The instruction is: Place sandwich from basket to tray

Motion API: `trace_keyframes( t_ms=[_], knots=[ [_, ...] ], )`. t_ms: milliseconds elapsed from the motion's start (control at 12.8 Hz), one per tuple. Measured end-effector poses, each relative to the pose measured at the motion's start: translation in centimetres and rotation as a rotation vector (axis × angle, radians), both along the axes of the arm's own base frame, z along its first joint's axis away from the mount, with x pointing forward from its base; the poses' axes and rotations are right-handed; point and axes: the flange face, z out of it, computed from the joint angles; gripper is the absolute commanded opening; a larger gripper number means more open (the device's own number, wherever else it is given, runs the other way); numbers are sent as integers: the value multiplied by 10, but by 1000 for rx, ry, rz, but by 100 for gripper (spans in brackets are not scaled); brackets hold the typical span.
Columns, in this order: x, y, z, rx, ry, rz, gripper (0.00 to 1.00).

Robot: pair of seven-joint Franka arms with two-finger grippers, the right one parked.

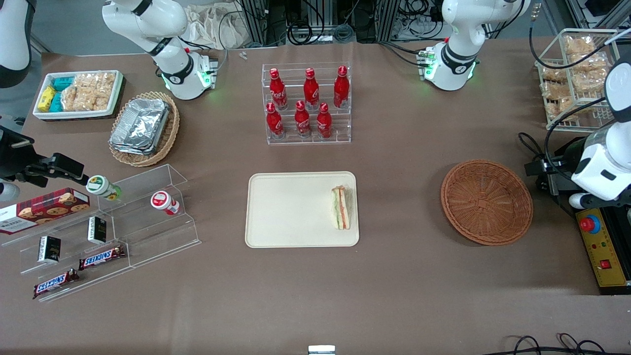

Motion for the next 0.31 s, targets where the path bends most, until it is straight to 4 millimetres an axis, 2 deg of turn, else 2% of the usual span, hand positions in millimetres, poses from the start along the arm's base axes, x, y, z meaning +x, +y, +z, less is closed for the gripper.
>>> trace_keyframes(
  t_ms=[314],
  knots=[
    [-4,2,0,-1,-11,14,100]
  ],
)
